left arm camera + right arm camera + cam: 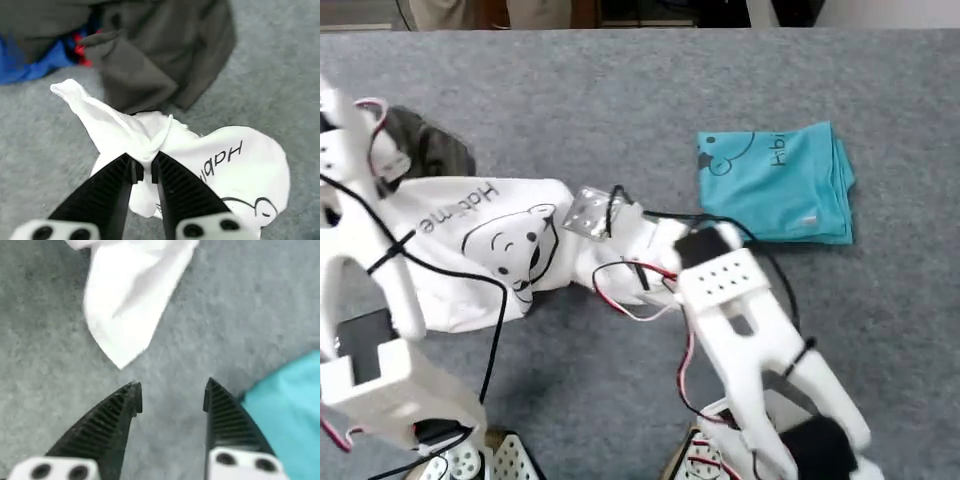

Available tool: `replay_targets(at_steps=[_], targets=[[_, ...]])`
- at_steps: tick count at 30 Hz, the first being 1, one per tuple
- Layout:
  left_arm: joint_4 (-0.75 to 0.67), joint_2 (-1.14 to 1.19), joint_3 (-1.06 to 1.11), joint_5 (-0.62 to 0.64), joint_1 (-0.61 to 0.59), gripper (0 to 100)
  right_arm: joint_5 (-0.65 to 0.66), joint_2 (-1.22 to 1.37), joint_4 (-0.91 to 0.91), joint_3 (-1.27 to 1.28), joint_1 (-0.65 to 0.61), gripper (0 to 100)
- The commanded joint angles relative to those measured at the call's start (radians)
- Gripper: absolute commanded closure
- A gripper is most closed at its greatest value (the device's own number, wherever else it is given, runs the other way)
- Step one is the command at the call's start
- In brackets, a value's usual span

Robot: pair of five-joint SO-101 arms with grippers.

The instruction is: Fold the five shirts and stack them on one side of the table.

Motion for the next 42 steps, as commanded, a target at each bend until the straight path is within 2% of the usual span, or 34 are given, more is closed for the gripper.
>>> replay_targets(at_steps=[1, 8, 10, 14, 21, 25, 32, 37, 42], targets=[[-0.032, -0.065, 0.083, 0.002, -0.077, 98, 0.011, 0.148, -0.064, -0.051, -0.042, 77.4], [-0.127, -0.067, 0.270, 0.000, -0.190, 98, 0.012, 0.573, -0.060, -0.317, -0.067, 77.6], [-0.138, -0.067, 0.307, 0.000, -0.199, 98, 0.011, 0.648, -0.021, -0.400, -0.067, 81.4], [-0.140, -0.067, 0.339, 0.000, -0.213, 98, 0.011, 0.696, 0.035, -0.479, -0.061, 99.4], [-0.140, -0.068, 0.333, -0.023, -0.288, 98, 0.009, 0.697, 0.104, -0.464, -0.053, 99.7], [-0.133, -0.068, 0.333, -0.063, -0.342, 98, 0.009, 0.593, 0.166, -0.464, -0.021, 99.7], [-0.110, -0.068, 0.371, -0.150, -0.404, 98, 0.044, 0.211, 0.250, -0.464, 0.054, 99.7], [-0.110, -0.124, 0.411, -0.222, -0.394, 98, 0.043, -0.036, 0.253, -0.464, 0.091, 99.7], [-0.110, -0.321, 0.477, -0.413, -0.316, 98, 0.040, -0.234, 0.253, -0.466, 0.127, 99.6]])
